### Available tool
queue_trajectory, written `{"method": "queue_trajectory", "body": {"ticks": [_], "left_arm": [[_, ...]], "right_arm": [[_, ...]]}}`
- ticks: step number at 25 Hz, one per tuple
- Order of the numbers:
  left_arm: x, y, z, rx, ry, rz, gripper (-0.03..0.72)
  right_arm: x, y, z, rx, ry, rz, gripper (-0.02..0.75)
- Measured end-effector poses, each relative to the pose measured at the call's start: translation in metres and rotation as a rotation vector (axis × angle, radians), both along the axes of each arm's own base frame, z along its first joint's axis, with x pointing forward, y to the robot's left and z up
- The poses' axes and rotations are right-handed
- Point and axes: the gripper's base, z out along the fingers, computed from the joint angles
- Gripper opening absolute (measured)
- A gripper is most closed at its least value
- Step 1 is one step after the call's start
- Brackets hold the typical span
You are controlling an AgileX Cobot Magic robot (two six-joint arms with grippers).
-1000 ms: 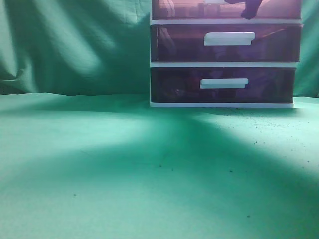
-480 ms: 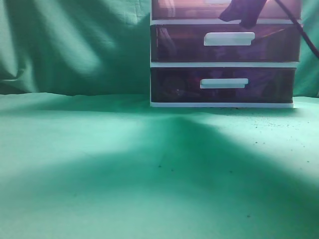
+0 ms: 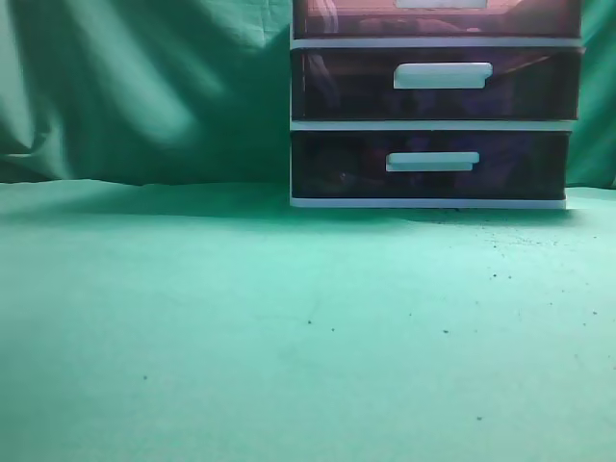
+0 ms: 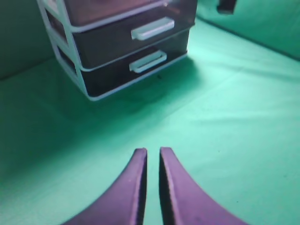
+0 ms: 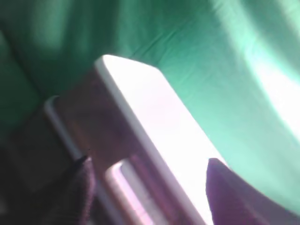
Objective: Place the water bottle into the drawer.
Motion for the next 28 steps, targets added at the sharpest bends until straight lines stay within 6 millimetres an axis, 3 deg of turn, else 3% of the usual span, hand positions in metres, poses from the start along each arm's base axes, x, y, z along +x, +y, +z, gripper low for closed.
{"method": "queue_trajectory", "body": {"ticks": [5,8,14,19,23,28], "left_arm": [[-0.041,0.035,-0.007,-0.088,-0.09,-0.004,0.061],[-0.063,0.053,-0.012,-0.149,-0.14,-0.008,0.061],[-0.093,0.078,-0.033,-0.23,-0.207,-0.013,0.061],[-0.104,0.087,-0.061,-0.246,-0.215,-0.015,0.061],[-0.105,0.088,-0.081,-0.23,-0.194,-0.014,0.061],[-0.105,0.088,-0.087,-0.229,-0.18,-0.011,0.061]], "right_arm": [[-0.052,-0.006,0.015,0.219,0.371,0.036,0.111],[-0.083,-0.011,0.027,0.348,0.529,0.063,0.0],[-0.142,-0.017,0.041,0.406,0.787,0.188,0.0],[-0.182,-0.025,0.043,0.447,0.85,0.274,0.0],[-0.205,-0.036,0.024,0.555,0.803,0.272,0.0],[-0.228,-0.051,-0.01,0.603,0.701,0.252,0.0]]}}
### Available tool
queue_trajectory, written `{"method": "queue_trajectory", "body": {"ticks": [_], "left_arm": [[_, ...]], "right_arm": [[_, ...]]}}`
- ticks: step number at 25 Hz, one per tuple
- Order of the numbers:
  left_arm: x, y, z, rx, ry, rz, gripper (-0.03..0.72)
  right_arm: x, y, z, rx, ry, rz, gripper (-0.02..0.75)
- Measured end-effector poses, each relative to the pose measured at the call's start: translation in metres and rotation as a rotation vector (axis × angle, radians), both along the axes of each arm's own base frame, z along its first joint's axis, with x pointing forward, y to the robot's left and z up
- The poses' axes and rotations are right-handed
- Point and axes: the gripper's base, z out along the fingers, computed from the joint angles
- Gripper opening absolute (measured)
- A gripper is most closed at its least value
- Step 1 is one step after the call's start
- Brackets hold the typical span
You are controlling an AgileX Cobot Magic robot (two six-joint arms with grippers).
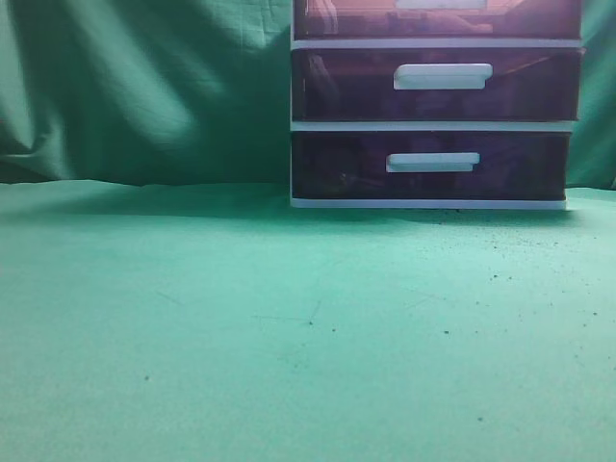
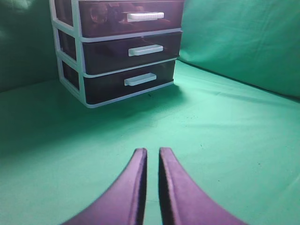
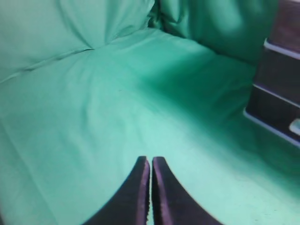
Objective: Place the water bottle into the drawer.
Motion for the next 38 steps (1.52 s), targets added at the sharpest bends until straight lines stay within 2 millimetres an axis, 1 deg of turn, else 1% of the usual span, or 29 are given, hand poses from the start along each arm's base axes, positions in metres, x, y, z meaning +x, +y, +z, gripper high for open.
{"method": "queue_trajectory", "body": {"ticks": [3,7,10,11,14,21,26,29,33,38], "left_arm": [[0.0,0.0,0.0,0.001,-0.001,0.001,0.061],[0.001,0.0,0.0,0.013,-0.009,0.007,0.061],[0.001,0.001,-0.001,0.018,-0.011,0.009,0.061],[0.001,0.001,-0.001,0.019,-0.01,0.01,0.061],[0.001,0.001,-0.001,0.019,-0.01,0.01,0.061],[0.001,0.001,-0.001,0.019,-0.01,0.01,0.061],[0.001,0.001,-0.001,0.019,-0.01,0.01,0.061],[0.001,0.001,-0.001,0.019,-0.01,0.01,0.061],[0.001,0.001,-0.001,0.019,-0.01,0.01,0.061],[0.001,0.001,-0.001,0.019,-0.01,0.01,0.061]], "right_arm": [[-0.014,-0.009,-0.02,0.015,-0.079,-0.019,0.0],[-0.026,-0.018,-0.049,0.096,-0.12,-0.092,0.0],[-0.033,-0.024,-0.063,0.121,-0.149,-0.122,0.0],[-0.035,-0.025,-0.066,0.129,-0.155,-0.125,0.0],[-0.04,-0.028,-0.064,0.163,-0.177,-0.128,0.0],[-0.04,-0.027,-0.064,0.205,-0.156,-0.133,0.0],[-0.034,-0.033,-0.066,0.068,-0.275,-0.189,0.0],[-0.028,-0.04,-0.068,0.018,-0.33,-0.267,0.0],[-0.023,-0.052,-0.081,0.018,-0.296,-0.447,0.0],[-0.034,-0.073,-0.1,0.022,-0.268,-0.748,0.0]]}}
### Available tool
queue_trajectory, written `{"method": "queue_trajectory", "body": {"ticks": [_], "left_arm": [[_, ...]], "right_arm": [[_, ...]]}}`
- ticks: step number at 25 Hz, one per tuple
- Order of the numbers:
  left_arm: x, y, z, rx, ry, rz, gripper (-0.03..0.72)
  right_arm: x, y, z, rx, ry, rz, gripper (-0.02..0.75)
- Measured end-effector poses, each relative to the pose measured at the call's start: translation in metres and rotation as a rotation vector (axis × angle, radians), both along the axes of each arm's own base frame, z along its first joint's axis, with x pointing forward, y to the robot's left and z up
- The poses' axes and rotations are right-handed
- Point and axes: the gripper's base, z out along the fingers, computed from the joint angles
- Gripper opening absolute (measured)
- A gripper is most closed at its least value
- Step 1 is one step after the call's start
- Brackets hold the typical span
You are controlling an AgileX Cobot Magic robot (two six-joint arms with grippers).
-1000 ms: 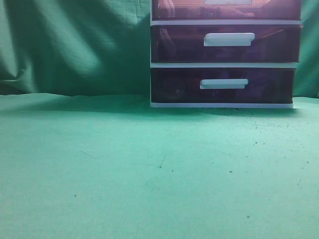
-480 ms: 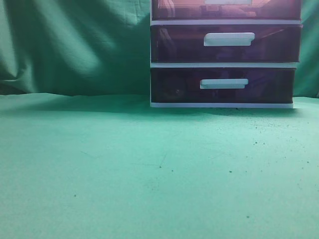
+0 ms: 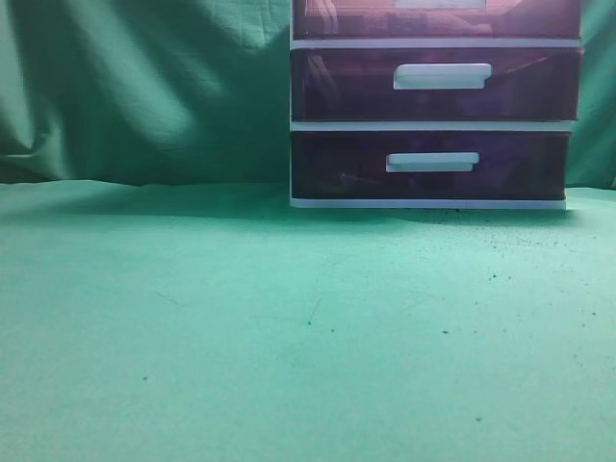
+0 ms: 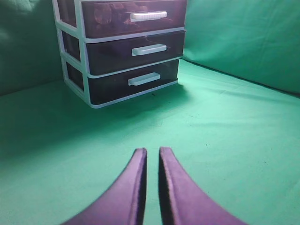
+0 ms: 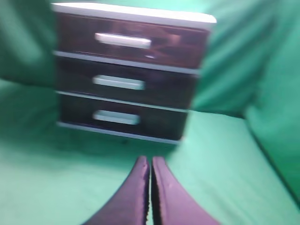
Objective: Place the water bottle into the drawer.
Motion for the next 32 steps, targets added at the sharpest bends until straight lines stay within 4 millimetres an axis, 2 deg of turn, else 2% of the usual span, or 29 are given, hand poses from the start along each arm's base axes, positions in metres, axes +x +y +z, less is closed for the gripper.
{"method": "queue_trajectory", "body": {"ticks": [4,8,12,32], "left_arm": [[0.0,0.0,0.0,0.0,0.0,0.0,0.061],[0.0,0.0,0.0,0.0,0.0,0.0,0.061],[0.0,0.0,0.0,0.0,0.0,0.0,0.061],[0.0,0.0,0.0,0.0,0.0,0.0,0.061]], "right_arm": [[-0.003,-0.009,-0.022,0.042,0.018,-0.157,0.0],[0.002,-0.01,-0.057,0.118,0.124,-0.188,0.0],[0.004,-0.01,-0.081,0.143,0.196,-0.198,0.0],[0.004,-0.011,-0.083,0.126,0.207,-0.196,0.0]]}}
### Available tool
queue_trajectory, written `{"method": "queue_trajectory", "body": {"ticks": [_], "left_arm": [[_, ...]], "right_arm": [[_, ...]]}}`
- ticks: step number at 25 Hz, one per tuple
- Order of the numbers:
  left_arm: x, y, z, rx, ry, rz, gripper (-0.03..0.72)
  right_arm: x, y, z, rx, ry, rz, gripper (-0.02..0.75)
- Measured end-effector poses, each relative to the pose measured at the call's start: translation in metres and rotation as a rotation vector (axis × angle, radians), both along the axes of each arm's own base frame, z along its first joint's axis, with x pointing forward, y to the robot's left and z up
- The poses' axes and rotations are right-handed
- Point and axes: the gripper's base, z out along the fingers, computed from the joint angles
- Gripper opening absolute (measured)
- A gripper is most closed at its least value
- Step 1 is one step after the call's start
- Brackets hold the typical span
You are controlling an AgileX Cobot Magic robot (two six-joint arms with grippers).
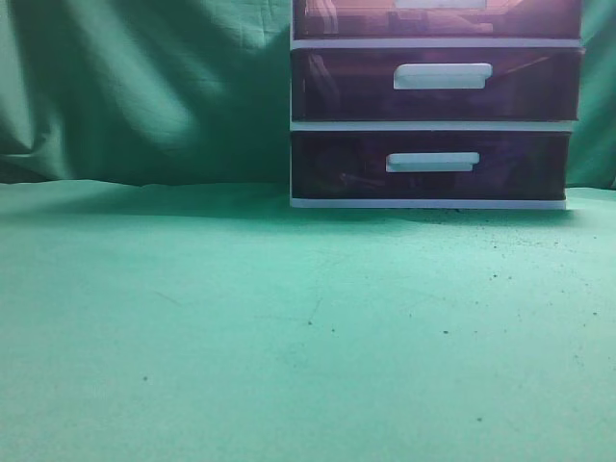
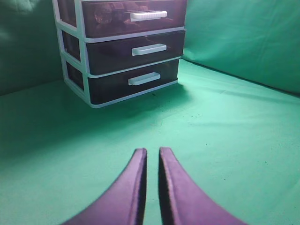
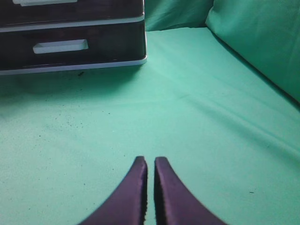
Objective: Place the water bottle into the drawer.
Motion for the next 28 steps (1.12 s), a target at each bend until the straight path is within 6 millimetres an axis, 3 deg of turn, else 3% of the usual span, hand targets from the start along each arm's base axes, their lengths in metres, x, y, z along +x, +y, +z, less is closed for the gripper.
{"method": "queue_trajectory", "body": {"ticks": [1,2,6,10,17,22,28], "left_arm": [[0.0,0.0,0.0,0.0,0.0,0.0,0.061],[0.0,0.0,0.0,0.0,0.0,0.0,0.061],[0.001,0.002,0.0,0.03,-0.028,0.03,0.061],[0.005,0.008,-0.004,0.071,-0.048,0.232,0.061],[0.026,0.018,-0.058,0.125,0.009,0.641,0.061],[0.031,0.02,-0.098,0.129,0.014,0.702,0.061],[0.03,0.021,-0.108,0.154,0.088,0.714,0.061]], "right_arm": [[0.0,0.0,0.0,0.0,0.0,0.0,0.0],[0.0,0.0,0.0,0.0,0.0,0.0,0.05],[0.0,0.0,0.0,0.0,0.0,0.0,0.05],[0.0,0.0,0.0,0.0,0.0,0.0,0.05],[0.0,0.0,0.0,0.0,0.0,0.0,0.05],[0.0,0.0,0.0,0.0,0.0,0.0,0.05],[0.0,0.0,-0.001,0.0,0.002,0.0,0.05]]}}
